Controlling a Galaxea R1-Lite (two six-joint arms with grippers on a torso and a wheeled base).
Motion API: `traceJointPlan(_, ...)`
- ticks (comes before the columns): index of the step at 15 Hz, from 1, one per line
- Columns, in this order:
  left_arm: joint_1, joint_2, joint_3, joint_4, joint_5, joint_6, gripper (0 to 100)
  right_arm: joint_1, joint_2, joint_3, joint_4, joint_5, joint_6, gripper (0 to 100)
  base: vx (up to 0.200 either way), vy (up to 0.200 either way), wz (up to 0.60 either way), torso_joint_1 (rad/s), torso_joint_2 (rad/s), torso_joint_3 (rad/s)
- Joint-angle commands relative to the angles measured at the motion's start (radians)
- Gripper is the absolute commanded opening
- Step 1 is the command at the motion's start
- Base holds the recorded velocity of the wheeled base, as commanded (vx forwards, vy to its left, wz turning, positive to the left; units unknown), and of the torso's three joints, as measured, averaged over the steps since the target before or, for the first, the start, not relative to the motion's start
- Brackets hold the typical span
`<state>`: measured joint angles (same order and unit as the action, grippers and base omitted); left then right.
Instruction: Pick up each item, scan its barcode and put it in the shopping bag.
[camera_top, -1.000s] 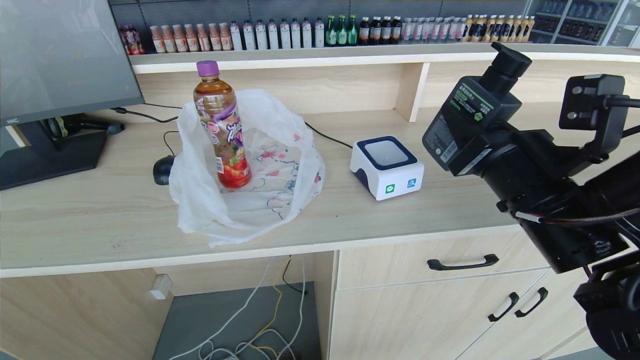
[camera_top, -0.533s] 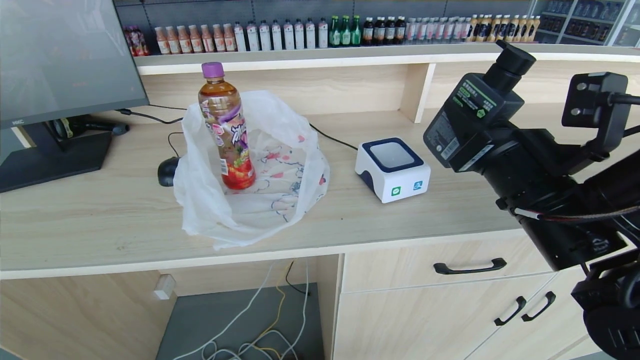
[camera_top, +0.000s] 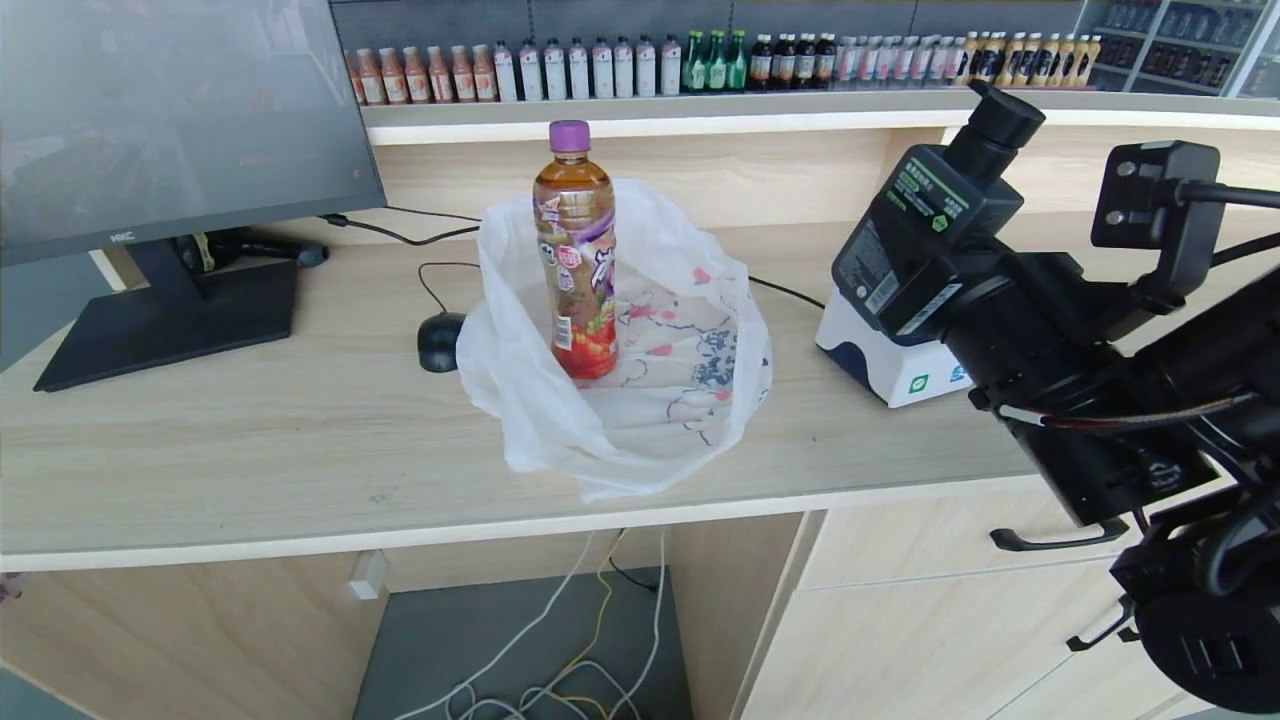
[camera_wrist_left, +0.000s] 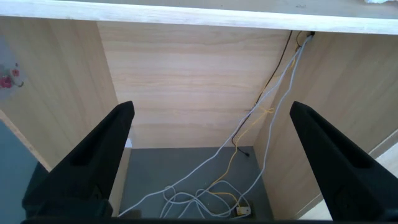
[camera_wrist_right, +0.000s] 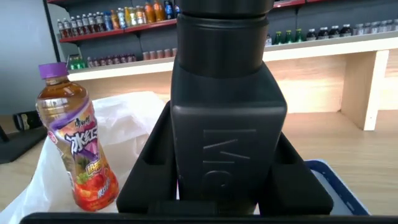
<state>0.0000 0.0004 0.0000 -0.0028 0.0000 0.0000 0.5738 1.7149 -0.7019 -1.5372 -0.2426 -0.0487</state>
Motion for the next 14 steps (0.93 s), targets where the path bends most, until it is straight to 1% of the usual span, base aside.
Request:
traceJointPlan(1, 0.0, 0.0, 0.0, 0.0, 0.0, 0.0, 100, 0.0, 0.014, -0.013, 0.0, 0.0, 0.0, 0, 0.0, 0.2, 0.0, 0.007, 0.0, 0.002)
traceJointPlan(5, 0.0, 0.0, 0.0, 0.0, 0.0, 0.002, 100, -0.002, 0.009, -0.013, 0.0, 0.0, 0.0, 0, 0.0, 0.2, 0.0, 0.001, 0.0, 0.004)
traceJointPlan(9, 0.0, 0.0, 0.0, 0.0, 0.0, 0.003, 100, -0.002, 0.009, -0.021, 0.0, 0.0, 0.0, 0, 0.0, 0.0, 0.0, 0.0, 0.0, 0.0)
traceJointPlan(12, 0.0, 0.0, 0.0, 0.0, 0.0, 0.003, 100, -0.002, 0.019, -0.054, 0.0, 0.0, -0.002, 0, 0.0, 0.0, 0.0, 0.0, 0.0, 0.0)
traceJointPlan(14, 0.0, 0.0, 0.0, -0.002, 0.0, 0.003, 100, -0.002, 0.043, -0.102, 0.003, 0.002, -0.002, 0, 0.0, 0.0, 0.0, 0.0, 0.0, 0.0)
